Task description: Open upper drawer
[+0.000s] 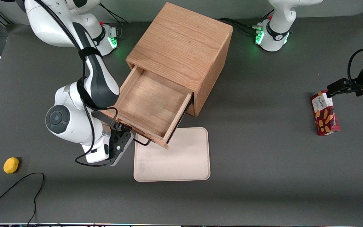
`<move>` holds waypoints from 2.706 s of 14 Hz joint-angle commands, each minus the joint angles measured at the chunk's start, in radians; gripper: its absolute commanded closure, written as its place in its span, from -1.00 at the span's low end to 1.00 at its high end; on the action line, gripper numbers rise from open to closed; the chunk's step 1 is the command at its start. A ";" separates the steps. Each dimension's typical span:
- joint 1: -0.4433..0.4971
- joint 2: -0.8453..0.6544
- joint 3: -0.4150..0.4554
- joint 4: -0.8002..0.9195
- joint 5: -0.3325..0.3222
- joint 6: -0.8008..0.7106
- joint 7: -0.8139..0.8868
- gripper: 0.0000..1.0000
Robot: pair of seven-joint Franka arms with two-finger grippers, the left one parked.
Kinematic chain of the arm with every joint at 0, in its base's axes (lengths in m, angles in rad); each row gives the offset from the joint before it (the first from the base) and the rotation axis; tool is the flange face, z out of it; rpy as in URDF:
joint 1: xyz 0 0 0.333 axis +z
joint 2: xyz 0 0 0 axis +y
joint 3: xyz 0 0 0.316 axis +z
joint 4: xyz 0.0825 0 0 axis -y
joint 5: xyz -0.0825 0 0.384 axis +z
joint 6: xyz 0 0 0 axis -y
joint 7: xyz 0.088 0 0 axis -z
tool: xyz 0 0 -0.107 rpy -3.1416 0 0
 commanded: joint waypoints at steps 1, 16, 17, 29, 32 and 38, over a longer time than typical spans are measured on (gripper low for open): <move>-0.010 0.030 -0.005 0.057 0.024 -0.017 -0.037 -1.00; -0.032 0.015 -0.005 0.132 0.027 -0.132 0.003 -1.00; -0.032 0.004 -0.006 0.133 0.027 -0.144 0.003 -1.00; -0.041 -0.256 -0.039 0.005 0.012 -0.192 0.339 -1.00; -0.055 -0.358 -0.037 -0.083 -0.059 -0.215 0.501 -1.00; -0.127 -0.487 -0.005 -0.196 -0.171 -0.268 0.732 -1.00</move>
